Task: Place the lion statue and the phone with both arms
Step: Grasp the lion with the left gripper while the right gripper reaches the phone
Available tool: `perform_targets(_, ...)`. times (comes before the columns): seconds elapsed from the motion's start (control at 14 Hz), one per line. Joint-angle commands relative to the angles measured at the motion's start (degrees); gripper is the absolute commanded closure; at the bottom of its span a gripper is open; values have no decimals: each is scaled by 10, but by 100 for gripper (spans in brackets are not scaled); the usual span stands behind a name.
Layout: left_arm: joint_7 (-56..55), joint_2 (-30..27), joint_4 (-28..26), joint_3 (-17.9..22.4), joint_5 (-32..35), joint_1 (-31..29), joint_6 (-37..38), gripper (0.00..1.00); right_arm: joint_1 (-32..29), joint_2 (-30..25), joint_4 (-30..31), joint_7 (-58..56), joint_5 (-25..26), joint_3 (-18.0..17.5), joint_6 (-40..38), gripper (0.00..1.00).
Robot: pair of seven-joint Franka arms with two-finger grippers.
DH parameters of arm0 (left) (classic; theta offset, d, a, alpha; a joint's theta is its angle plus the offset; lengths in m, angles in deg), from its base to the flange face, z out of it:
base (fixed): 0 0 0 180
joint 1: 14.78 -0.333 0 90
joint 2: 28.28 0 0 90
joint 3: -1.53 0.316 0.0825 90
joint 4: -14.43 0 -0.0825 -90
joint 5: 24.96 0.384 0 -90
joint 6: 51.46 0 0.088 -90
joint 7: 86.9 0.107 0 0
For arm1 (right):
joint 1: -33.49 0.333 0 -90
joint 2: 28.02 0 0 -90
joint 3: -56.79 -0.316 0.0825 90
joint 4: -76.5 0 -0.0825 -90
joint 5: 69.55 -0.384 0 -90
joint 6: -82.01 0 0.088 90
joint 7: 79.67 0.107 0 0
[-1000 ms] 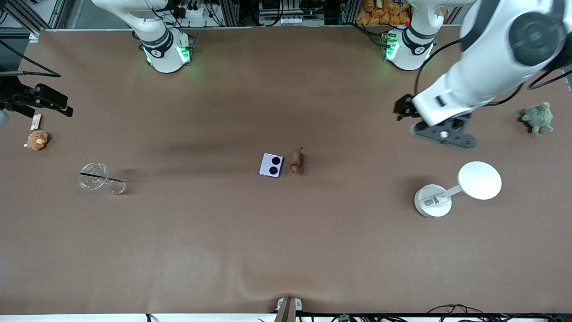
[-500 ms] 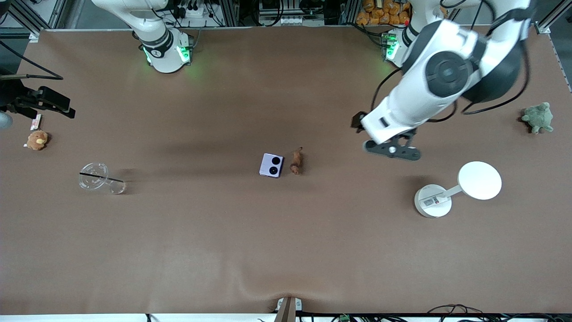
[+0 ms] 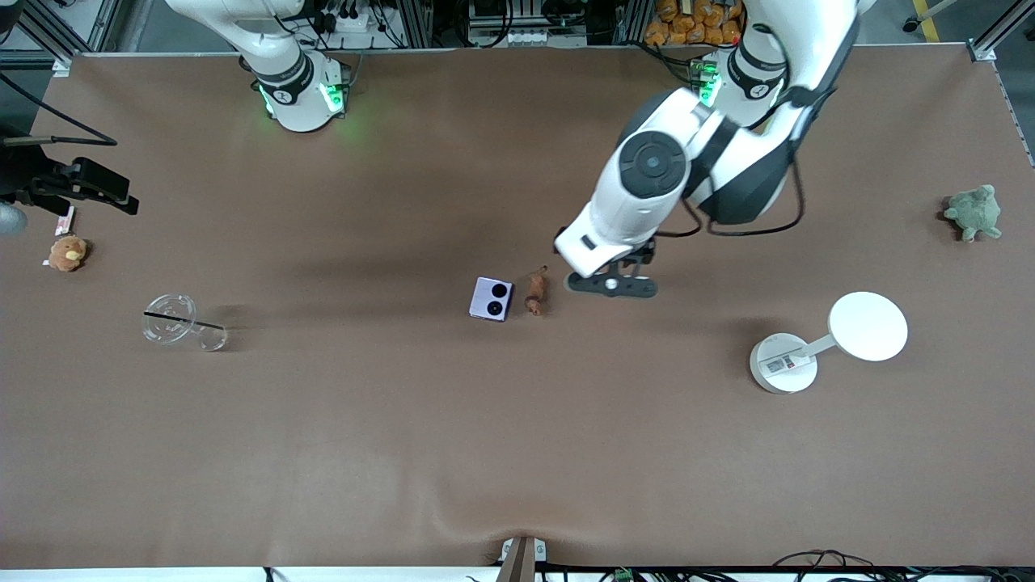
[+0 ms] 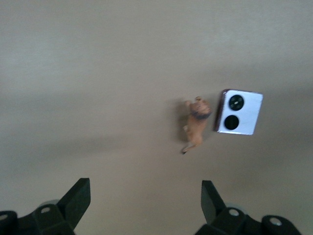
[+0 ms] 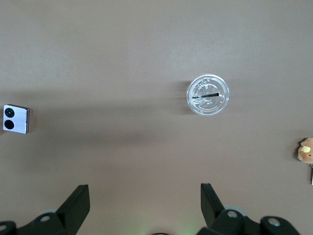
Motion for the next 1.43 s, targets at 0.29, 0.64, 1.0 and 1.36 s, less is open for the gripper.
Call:
perform_targets(0.29, -158, 127, 20, 4, 107, 61, -143, 0, 4, 11, 6, -2, -2, 2, 2, 0)
perform_targets(0.64, -163, 158, 20, 8, 120, 75, -205, 10, 25, 11, 19, 42, -2, 1, 0, 0)
perform_targets(1.0, -163, 178, 18, 9, 150, 80, -220, 26, 83, 19, 24, 147, -2, 0, 1, 0)
perform_targets(1.36, -164, 188, 18, 9, 159, 80, -220, 51, 131, 28, 31, 236, -2, -3, 17, 0)
